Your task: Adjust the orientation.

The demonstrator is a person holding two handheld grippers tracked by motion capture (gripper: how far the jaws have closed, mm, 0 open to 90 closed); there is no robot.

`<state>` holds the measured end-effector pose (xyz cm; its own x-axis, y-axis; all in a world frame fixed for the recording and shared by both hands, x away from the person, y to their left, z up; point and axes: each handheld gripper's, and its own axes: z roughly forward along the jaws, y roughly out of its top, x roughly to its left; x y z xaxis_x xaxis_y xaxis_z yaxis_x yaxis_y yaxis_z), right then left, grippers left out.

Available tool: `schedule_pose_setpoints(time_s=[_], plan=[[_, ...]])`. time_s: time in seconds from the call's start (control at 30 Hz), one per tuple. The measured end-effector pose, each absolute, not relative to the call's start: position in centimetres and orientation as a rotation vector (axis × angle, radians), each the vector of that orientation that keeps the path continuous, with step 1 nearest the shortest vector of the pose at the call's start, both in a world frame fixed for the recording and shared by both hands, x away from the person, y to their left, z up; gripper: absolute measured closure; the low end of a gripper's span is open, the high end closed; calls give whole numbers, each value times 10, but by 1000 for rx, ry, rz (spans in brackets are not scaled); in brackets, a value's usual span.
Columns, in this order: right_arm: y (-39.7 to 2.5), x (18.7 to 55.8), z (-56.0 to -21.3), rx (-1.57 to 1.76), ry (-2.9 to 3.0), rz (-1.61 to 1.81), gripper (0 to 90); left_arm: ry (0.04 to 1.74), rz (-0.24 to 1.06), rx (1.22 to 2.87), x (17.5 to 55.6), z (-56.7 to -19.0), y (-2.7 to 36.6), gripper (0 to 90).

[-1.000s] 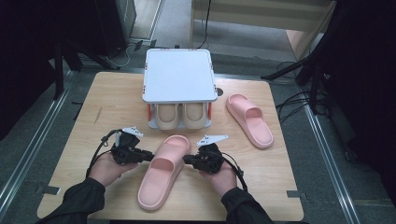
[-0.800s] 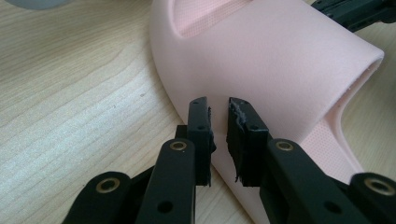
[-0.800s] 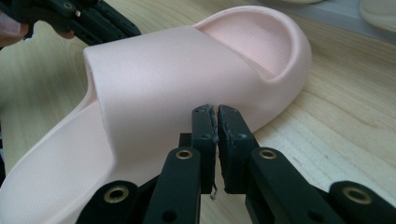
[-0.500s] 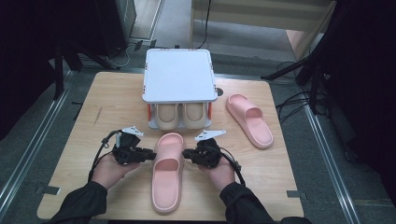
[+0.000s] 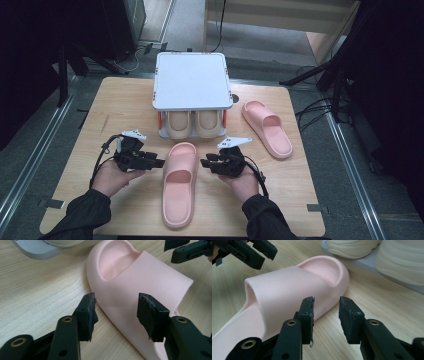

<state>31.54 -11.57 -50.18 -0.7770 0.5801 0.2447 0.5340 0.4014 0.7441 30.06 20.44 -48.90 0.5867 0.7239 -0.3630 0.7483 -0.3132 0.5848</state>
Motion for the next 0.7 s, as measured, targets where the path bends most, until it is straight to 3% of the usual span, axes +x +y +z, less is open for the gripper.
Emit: schedule_pose_setpoints(time_s=[0.17, 0.7], plan=[[-130, 319, -498, 1063, 2547, 1351, 638, 1159, -48, 2080, 305, -488, 204, 425], [-185, 332, -486, 1212, 2411, 1364, 625, 1128, -101, 2114, 317, -489, 193, 398]])
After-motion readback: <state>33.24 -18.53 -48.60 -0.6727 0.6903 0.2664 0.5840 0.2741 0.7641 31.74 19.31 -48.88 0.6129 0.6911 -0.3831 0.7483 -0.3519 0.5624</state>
